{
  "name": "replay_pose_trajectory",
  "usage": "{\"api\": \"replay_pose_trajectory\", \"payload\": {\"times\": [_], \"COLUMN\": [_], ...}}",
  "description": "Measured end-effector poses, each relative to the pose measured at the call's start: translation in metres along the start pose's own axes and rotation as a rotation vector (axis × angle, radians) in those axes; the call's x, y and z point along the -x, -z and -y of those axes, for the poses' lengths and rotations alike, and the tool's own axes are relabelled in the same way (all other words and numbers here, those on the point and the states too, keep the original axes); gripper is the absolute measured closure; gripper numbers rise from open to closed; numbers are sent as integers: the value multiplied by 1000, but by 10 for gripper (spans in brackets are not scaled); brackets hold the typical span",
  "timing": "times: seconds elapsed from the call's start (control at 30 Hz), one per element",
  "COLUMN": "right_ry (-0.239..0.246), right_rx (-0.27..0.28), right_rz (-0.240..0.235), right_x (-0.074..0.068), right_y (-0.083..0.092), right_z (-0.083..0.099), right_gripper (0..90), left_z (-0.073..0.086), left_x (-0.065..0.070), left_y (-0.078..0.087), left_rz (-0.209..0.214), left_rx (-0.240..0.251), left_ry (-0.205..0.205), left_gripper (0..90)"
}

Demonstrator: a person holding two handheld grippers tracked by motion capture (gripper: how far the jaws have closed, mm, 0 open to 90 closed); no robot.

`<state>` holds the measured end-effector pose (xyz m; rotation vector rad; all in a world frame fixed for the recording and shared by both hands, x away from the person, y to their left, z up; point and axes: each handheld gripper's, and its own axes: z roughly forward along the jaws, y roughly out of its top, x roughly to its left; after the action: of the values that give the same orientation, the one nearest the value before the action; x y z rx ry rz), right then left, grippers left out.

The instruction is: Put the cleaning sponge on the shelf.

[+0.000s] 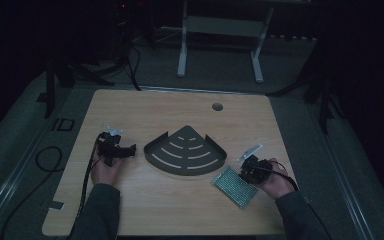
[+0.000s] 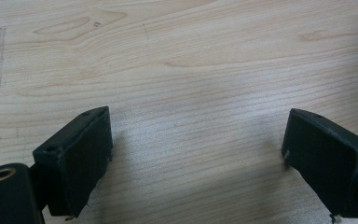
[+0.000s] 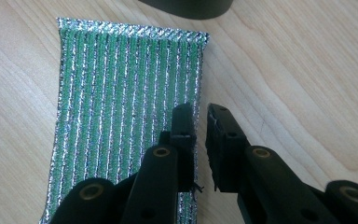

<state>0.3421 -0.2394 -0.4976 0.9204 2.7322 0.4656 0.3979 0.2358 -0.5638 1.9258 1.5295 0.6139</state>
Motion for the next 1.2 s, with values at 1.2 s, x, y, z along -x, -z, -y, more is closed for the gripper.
{"api": "replay_pose_trajectory", "payload": {"times": [1.2], "right_ry": [-54], "right_rx": [-158], "right_rz": [-167], "right_x": [20], "right_y": [-22], "right_z": [-17], "right_gripper": [833], "left_z": [0], "left_x": [0], "left_y": [0], "left_rz": [0], "left_rx": [0], "left_ry": [-1], "left_gripper": [92]}}
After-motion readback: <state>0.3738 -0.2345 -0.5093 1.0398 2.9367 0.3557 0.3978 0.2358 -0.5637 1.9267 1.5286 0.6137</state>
